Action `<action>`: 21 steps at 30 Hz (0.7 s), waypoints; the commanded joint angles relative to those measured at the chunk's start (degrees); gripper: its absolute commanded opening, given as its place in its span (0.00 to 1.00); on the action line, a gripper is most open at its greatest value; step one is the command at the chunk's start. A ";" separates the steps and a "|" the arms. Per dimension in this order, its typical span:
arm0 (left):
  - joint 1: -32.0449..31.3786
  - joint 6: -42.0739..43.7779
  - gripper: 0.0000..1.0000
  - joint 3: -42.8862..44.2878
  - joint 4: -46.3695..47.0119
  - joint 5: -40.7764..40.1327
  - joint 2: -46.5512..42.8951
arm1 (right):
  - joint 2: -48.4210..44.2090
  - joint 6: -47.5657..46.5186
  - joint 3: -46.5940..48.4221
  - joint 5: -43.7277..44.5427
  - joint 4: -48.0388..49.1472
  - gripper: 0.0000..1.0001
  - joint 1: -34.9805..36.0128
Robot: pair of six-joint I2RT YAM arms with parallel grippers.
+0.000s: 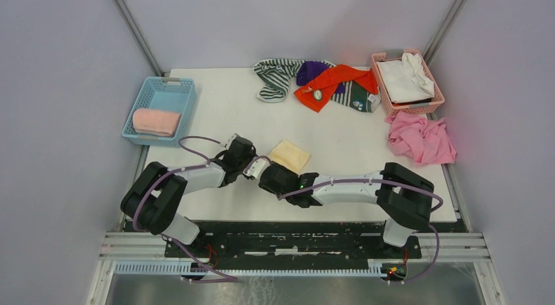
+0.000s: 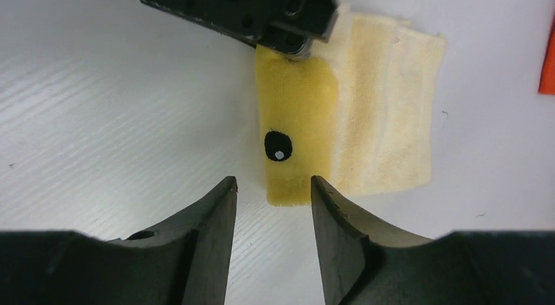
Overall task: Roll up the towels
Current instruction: Roll the towel at the center of the board.
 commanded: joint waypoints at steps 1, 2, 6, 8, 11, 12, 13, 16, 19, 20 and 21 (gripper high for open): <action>-0.02 0.75 0.35 -1.69 -8.57 -4.17 1.11 | -6.06 -1.86 -0.43 -2.73 2.16 0.54 -0.29; -0.03 0.74 0.35 -1.64 -8.56 -4.23 1.21 | -6.03 -2.31 -0.42 -2.56 2.52 0.54 -0.35; 0.00 0.70 0.35 -1.64 -8.53 -4.10 1.16 | -2.98 -3.16 1.32 -2.96 1.51 0.55 -0.74; 0.03 0.75 0.35 -1.67 -8.58 -4.13 1.04 | -1.00 -3.24 1.85 -3.00 1.23 0.55 -0.72; -0.01 0.77 0.35 -1.71 -8.65 -4.16 0.93 | 2.33 -3.25 1.61 -2.09 1.83 0.55 -0.99; -0.05 0.76 0.35 -1.69 -8.54 -4.19 0.93 | 3.38 -3.25 1.68 -1.25 1.85 0.55 -1.04; 0.04 0.75 0.35 -1.75 -8.59 -4.20 0.95 | 3.96 -3.25 1.71 -0.30 1.96 0.54 -1.08; 0.04 0.70 0.34 -1.70 -8.56 -4.13 1.17 | 5.70 -3.41 0.90 1.56 3.14 0.54 -1.40; 0.00 0.77 0.35 -1.64 -8.49 -4.11 1.37 | 5.58 -3.68 0.40 1.22 3.66 0.54 -1.90; -0.02 0.81 0.35 -1.72 -8.48 -4.15 1.37 | 5.45 -3.65 0.38 1.02 3.56 0.54 -2.09; -0.01 0.84 0.35 -1.72 -8.40 -4.14 1.39 | 5.30 -3.69 0.45 1.04 3.39 0.54 -2.24</action>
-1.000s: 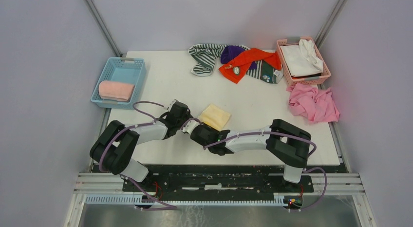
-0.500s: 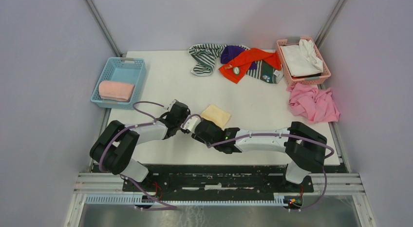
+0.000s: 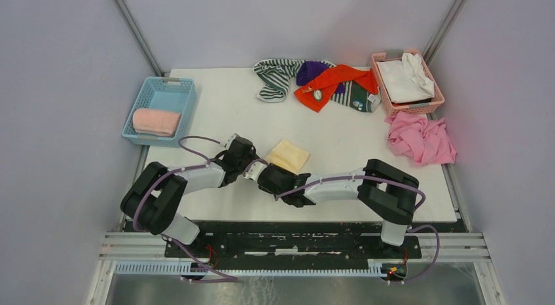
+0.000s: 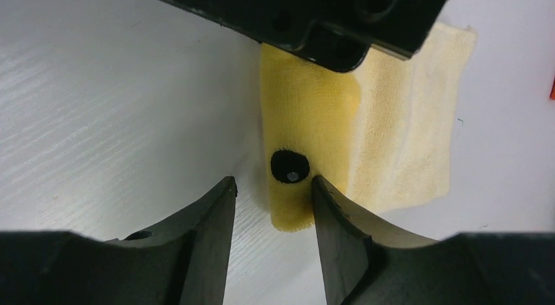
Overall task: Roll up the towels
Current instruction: Roll the towel at the center of the board.
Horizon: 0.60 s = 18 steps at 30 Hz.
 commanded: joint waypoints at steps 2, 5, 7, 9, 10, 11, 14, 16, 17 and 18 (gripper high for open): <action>-0.01 0.86 0.34 -1.73 -8.36 -3.85 1.48 | 0.25 -0.33 0.23 1.41 0.24 0.54 -1.51; 0.05 0.98 0.34 -1.69 -8.46 -3.69 1.50 | -1.65 -0.54 -0.12 0.34 0.12 0.54 -2.05; 0.03 1.03 0.35 -1.72 -8.49 -3.72 1.46 | -3.43 -0.34 0.04 -1.88 -0.35 0.54 -2.57; 0.03 1.09 0.35 -1.75 -8.36 -3.76 1.47 | -4.82 -0.12 0.92 -4.71 -2.04 0.54 -3.00; 0.08 1.06 0.34 -1.76 -8.40 -3.73 1.35 | -5.29 -0.14 1.20 -5.23 -2.25 0.54 -3.05; 0.00 1.18 0.35 -1.70 -8.36 -3.72 1.29 | -5.66 -0.33 1.30 -5.62 -2.23 0.54 -3.06; 0.02 1.24 0.35 -1.59 -8.45 -3.66 1.26 | -5.98 -1.04 1.44 -5.75 -1.93 0.54 -3.56; 0.08 1.34 0.35 -1.50 -8.47 -3.64 1.28 | -5.42 -1.32 1.70 -6.32 -2.37 0.54 -3.95; 0.08 1.32 0.34 -1.45 -8.41 -3.60 1.28 | -4.64 -1.40 2.02 -6.65 -2.63 0.54 -4.16; 0.07 1.34 0.35 -1.50 -8.47 -3.52 1.30 | -4.16 -1.56 2.31 -6.82 -2.98 0.54 -4.27</action>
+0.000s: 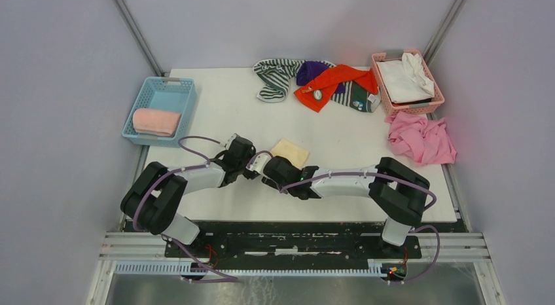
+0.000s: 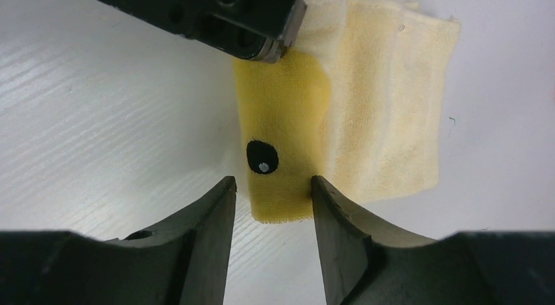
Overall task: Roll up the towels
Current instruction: Roll the towel at the center of the board.
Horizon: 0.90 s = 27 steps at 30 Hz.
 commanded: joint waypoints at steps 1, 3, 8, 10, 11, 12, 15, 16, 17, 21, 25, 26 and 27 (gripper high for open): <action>0.08 1.32 0.35 -1.49 -8.49 -3.55 1.28 | 0.51 -1.07 2.48 -1.49 -0.96 0.54 -0.83; 0.06 1.31 0.35 -1.46 -8.50 -3.58 1.35 | 2.17 -1.21 2.70 -2.33 -1.01 0.54 -0.92; 0.08 1.30 0.35 -1.39 -8.86 -3.70 1.06 | 5.55 -1.12 3.31 -3.71 -2.00 0.50 -0.99; 0.04 1.22 0.34 -1.49 -9.23 -3.81 0.54 | 6.76 -0.91 3.42 -3.67 -2.57 0.47 -1.03; 0.08 1.16 0.34 -1.63 -9.45 -3.96 0.11 | 7.28 -0.72 3.37 -3.44 -2.84 0.45 -0.98; 0.06 1.06 0.35 -1.82 -9.71 -4.18 -0.50 | 7.75 -0.50 3.40 -3.25 -3.24 0.42 -0.97; 0.13 0.65 0.35 -3.06 -10.59 -4.67 -2.93 | 7.53 0.70 3.60 -4.15 -4.90 0.26 -0.92; 0.17 0.57 0.35 -3.64 -10.93 -4.69 -3.95 | 6.70 1.32 3.47 -5.39 -5.23 0.20 -0.90; 0.16 0.37 0.35 -4.03 -11.35 -4.71 -5.08 | 5.69 2.04 3.13 -7.31 -5.31 0.14 -0.96; 0.22 0.22 0.39 -5.36 -14.06 -5.54 -10.48 | 2.10 6.81 3.03 -19.56 -6.03 0.00 -1.86; 0.72 -0.13 0.49 -6.54 -17.02 -6.97 -17.46 | 2.16 13.72 4.19 -31.31 -6.11 0.00 -5.06; 0.92 -0.20 0.52 -6.88 -17.67 -7.32 -19.30 | 2.33 15.60 4.07 -34.38 -5.51 0.00 -6.18; 1.20 -0.21 0.56 -7.24 -18.46 -7.62 -21.25 | 2.47 17.80 3.78 -37.73 -4.53 0.00 -7.49</action>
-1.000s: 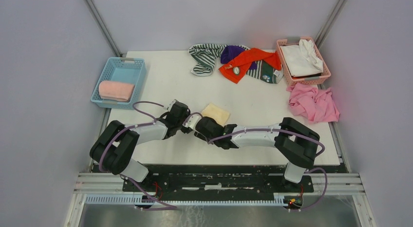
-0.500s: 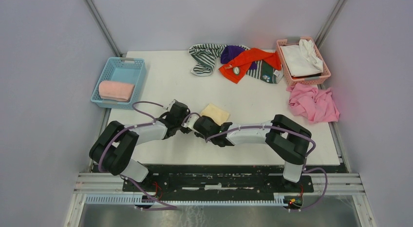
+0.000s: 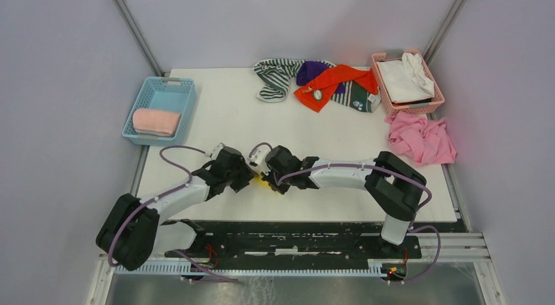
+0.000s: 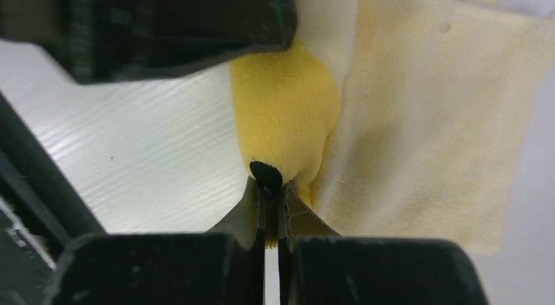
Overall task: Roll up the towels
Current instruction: Roll the towel at the center of the board.
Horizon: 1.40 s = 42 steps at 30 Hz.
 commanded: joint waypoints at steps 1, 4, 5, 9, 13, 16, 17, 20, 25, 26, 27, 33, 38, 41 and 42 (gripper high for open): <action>1.23 -0.24 0.60 -1.80 -6.64 -4.39 -8.34 | 0.11 13.51 -0.18 -20.14 0.12 0.00 -5.61; 1.72 0.00 0.69 -2.88 -7.98 -4.71 -13.38 | 0.54 22.17 -3.35 -31.13 7.99 0.00 -11.08; 1.91 0.08 0.71 -3.41 -7.98 -4.31 -14.77 | 0.87 25.19 -4.50 -34.11 10.53 0.00 -12.77; 2.07 0.34 0.75 -5.80 -4.96 -1.49 -18.94 | 5.49 34.58 -6.30 -43.79 17.58 0.00 -17.84; 2.40 0.26 0.76 -8.24 0.72 1.56 -20.42 | 9.82 44.19 -8.99 -49.93 27.57 0.00 -21.13; 2.73 0.37 0.76 -8.87 5.25 3.90 -18.78 | 11.68 46.46 -9.38 -51.18 27.78 0.01 -22.77; 2.95 0.45 0.76 -8.82 7.30 4.64 -17.81 | 12.25 46.33 -9.22 -51.33 26.68 0.01 -23.17; 3.88 0.71 0.76 -7.99 10.68 7.43 -13.78 | 13.79 46.89 -9.27 -51.95 25.46 0.01 -24.22; 5.02 0.79 0.74 -6.52 16.84 11.18 -5.78 | 15.70 47.68 -9.86 -52.46 25.96 0.00 -25.25; 5.00 0.71 0.74 -6.27 18.13 11.37 -4.29 | 15.95 47.58 -9.82 -52.53 25.75 0.01 -25.37; 5.02 0.75 0.73 -6.02 18.87 11.47 -2.97 | 16.15 47.52 -9.78 -52.45 25.64 0.01 -25.46; 4.98 0.39 0.68 -4.70 22.55 13.09 4.86 | 15.85 44.33 -8.81 -50.10 20.88 0.03 -25.56; 4.97 -0.91 0.60 -5.59 21.35 11.79 8.87 | 11.43 39.12 -7.53 -46.08 13.23 0.17 -25.43; 4.97 -1.76 0.55 -6.59 20.99 10.93 10.20 | 7.06 35.65 -7.32 -43.57 9.43 0.25 -25.01; 5.01 -2.05 0.54 -6.75 20.79 10.58 10.48 | 5.56 34.49 -7.25 -42.53 8.01 0.28 -24.73</action>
